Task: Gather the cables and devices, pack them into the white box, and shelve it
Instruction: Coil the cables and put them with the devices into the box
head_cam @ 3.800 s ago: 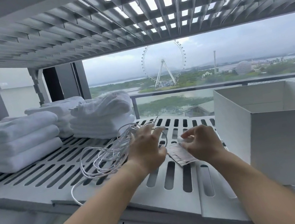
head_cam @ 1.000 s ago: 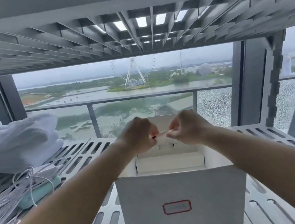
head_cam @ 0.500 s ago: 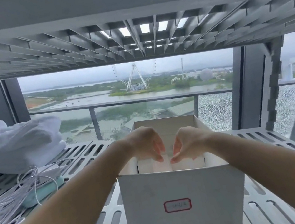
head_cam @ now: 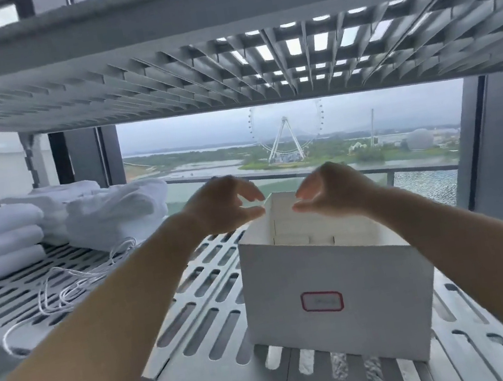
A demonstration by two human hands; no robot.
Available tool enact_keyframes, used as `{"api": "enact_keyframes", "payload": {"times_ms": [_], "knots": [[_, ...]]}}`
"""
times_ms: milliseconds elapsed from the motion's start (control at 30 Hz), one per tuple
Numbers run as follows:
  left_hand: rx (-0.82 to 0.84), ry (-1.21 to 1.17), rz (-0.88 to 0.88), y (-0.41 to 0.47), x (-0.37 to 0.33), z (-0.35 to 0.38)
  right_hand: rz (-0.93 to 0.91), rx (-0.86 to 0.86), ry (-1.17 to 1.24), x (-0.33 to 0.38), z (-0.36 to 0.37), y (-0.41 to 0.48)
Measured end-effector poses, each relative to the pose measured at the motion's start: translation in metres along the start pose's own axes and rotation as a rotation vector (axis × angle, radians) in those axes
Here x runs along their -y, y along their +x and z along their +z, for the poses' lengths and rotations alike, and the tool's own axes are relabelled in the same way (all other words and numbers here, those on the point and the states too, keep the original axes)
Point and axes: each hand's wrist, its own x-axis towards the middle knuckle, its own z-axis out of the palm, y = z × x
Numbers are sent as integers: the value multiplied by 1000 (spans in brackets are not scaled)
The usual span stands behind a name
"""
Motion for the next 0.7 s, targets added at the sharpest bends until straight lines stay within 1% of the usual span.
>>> {"api": "enact_keyframes", "payload": {"times_ms": [100, 267, 367, 500, 600, 700], "knots": [[-14, 22, -48, -22, 15, -14, -69, -25, 66, 32, 4, 4], [-26, 75, -94, -54, 56, -40, -145, -19, 123, 92, 29, 19], [-31, 84, -116, -70, 88, -52, -157, -12, 148, 124, 50, 31], [-8, 113, -104, -85, 137, -62, -169, 12, 140, 161, 87, 55], [3, 135, -107, -89, 175, -63, -154, 28, 138, 181, 122, 73], [48, 158, -84, -88, 211, -58, -156, 37, 119, 193, 158, 89]]}}
